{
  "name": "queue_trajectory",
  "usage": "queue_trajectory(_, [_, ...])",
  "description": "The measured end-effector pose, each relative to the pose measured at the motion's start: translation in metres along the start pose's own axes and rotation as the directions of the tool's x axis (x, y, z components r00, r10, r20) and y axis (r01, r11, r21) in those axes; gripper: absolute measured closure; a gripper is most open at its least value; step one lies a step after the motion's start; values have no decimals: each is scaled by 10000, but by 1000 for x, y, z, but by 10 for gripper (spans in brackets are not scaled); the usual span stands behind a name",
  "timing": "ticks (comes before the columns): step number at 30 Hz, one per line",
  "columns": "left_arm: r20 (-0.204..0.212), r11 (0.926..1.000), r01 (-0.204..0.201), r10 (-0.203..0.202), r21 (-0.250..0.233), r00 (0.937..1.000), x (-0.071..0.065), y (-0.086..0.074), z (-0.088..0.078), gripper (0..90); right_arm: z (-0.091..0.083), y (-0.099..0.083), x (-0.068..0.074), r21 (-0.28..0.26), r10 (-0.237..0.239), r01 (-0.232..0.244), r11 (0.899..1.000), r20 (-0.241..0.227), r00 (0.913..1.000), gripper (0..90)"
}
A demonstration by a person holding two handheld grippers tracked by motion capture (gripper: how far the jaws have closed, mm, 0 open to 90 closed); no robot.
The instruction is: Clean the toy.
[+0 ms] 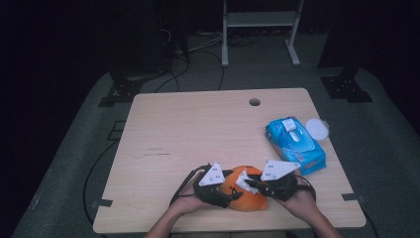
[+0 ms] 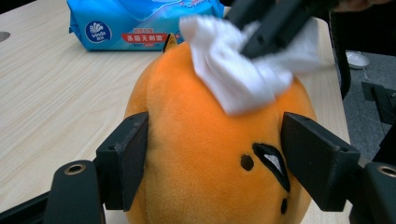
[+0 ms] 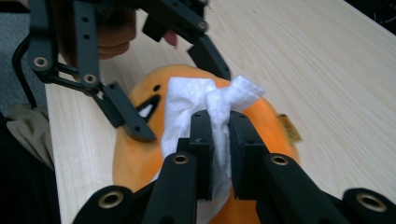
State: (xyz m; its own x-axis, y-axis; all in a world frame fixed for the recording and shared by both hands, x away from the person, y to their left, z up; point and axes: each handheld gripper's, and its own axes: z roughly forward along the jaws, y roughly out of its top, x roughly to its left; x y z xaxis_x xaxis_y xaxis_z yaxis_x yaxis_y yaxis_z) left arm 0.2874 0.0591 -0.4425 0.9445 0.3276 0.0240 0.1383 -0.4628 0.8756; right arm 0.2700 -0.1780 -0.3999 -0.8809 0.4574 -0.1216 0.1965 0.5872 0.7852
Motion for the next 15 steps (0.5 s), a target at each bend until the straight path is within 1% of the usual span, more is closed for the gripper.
queue_trajectory(2, [6,10000,-14,14,-6,10000,0,0,0,259,-6,-3,-7,-27,251,-251,9997,211,9995,804])
queue_trajectory(3, [9,10000,-33,33,-7,10000,0,0,0,259,-8,-5,-10,-42,304,-303,9995,300,9991,804])
queue_trajectory(7, [84,9998,-188,188,-19,9998,-1,-1,-1,258,-17,-13,-23,11,633,-636,9980,852,9943,804])
queue_trajectory(8, [123,9998,-205,205,-11,9997,-1,0,-1,258,-19,-14,-25,-35,798,-798,9968,836,9933,804])
queue_trajectory(10, [204,9998,-177,177,-12,9996,-1,0,-1,256,-18,-15,-27,-82,883,-879,9961,773,9931,804])
queue_trajectory(12, [472,10000,-62,64,-42,9989,2,1,-4,233,-16,-14,-23,-50,689,-687,9976,730,9950,805])
queue_trajectory(14, [718,9997,232,-223,-114,9972,8,4,-10,178,-14,-12,-18,-78,467,-464,9989,433,9980,805])
queue_trajectory(15, [792,9987,458,-440,-204,9959,12,4,-12,139,-13,-11,-14,-65,352,-351,9994,167,9992,806])
